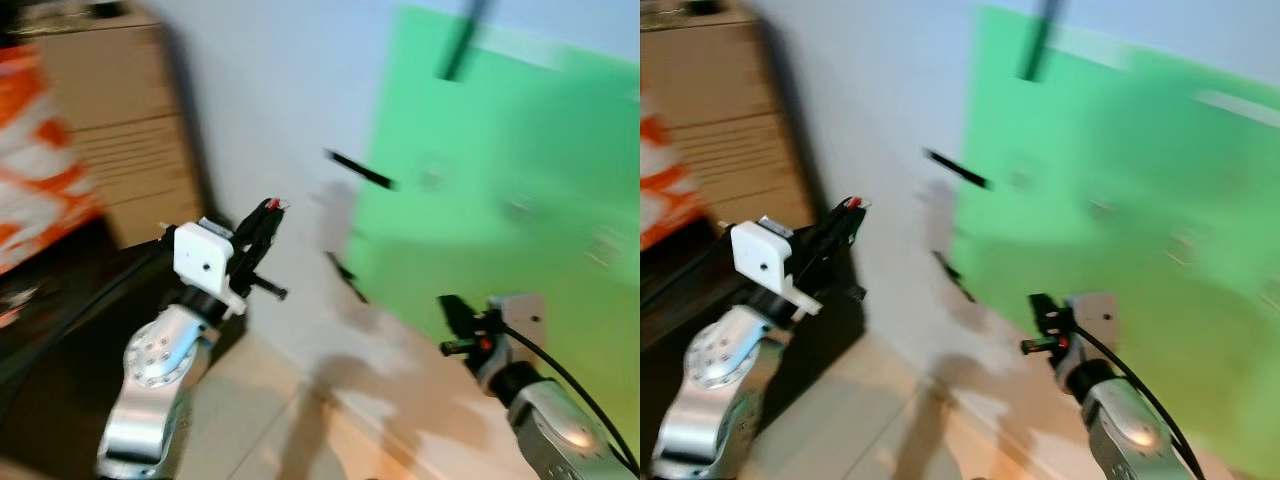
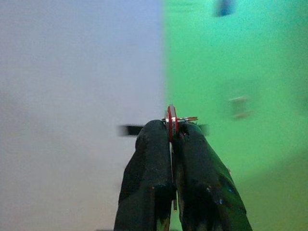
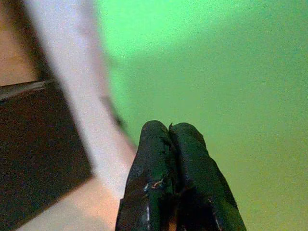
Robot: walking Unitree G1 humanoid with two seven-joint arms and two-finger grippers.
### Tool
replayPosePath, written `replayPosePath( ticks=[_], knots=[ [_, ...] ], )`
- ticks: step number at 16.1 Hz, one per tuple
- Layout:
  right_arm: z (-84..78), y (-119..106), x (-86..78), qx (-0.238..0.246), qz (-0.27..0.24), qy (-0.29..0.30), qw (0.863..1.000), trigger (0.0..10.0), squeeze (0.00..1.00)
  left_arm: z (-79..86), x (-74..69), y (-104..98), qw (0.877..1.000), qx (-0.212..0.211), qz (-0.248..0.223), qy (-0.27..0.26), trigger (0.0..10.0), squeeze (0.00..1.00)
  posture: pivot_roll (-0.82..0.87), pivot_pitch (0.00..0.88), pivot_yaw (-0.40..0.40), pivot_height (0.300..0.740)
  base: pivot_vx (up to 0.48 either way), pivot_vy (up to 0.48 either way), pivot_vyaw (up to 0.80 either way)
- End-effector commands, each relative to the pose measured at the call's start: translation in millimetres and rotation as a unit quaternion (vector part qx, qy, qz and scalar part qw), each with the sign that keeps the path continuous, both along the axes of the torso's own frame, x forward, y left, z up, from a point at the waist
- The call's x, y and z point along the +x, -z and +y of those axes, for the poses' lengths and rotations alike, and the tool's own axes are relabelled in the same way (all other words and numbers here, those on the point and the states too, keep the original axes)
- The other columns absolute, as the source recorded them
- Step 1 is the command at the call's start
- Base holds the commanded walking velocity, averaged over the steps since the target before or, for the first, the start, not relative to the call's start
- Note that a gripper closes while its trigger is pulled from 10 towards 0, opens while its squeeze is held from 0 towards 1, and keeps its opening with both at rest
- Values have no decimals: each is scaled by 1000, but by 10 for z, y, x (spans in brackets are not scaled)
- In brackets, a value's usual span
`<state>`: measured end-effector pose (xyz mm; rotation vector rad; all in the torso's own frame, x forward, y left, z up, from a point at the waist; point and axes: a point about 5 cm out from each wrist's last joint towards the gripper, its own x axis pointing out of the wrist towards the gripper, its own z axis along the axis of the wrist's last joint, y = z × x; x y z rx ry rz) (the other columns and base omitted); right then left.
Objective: Hang keys on a hook
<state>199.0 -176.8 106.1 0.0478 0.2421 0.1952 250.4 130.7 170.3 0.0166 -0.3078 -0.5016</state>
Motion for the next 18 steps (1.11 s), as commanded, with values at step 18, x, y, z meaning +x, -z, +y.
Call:
replayPosePath(
  ticks=[18],
  knots=[
    [71, -240, 144, -10, -58, -75, 995, 10000, 0, 62, 374, -75, 988, 54, -57, -136, 10000, 0, -134, 0, 22, 740, 0, 0, -333]
  ],
)
